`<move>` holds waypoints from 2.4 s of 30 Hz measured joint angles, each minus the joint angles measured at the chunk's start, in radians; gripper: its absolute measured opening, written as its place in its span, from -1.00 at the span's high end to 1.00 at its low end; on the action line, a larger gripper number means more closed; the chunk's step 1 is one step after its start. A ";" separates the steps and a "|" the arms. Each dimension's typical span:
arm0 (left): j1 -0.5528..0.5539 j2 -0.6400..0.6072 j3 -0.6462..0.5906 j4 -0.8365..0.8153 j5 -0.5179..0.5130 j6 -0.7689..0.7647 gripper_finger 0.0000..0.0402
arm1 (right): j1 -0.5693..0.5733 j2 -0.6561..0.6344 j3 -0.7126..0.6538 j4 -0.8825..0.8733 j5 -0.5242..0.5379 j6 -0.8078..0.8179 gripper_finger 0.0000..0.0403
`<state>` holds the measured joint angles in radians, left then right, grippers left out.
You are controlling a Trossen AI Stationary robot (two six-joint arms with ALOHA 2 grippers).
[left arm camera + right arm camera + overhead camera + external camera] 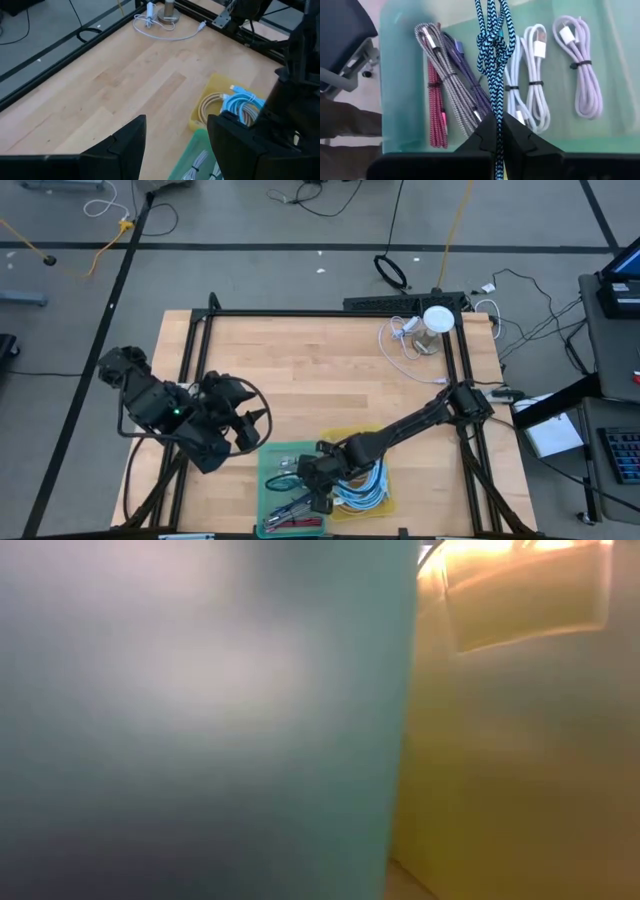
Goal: Pick & Place USB Port
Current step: Put the blue USB cable into the green bin, then adjust the yellow bin
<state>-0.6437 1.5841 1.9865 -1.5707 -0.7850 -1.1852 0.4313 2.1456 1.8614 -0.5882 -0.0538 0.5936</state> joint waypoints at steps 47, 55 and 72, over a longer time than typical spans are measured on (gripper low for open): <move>0.013 0.000 -0.087 0.028 0.016 -0.137 -0.06 | 0.093 0.059 -0.002 0.185 -0.066 0.063 0.23; 0.098 0.000 -0.087 0.023 0.031 -0.078 -0.06 | -0.003 -0.149 0.001 -0.154 0.411 0.058 0.43; 0.117 0.000 -0.087 0.125 0.104 0.062 -0.06 | -0.158 -0.344 -0.493 -0.512 0.524 0.327 1.00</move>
<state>-0.5267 1.5841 1.8996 -1.4458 -0.6806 -1.1234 0.2728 1.8016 1.3686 -1.0999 0.4702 0.9205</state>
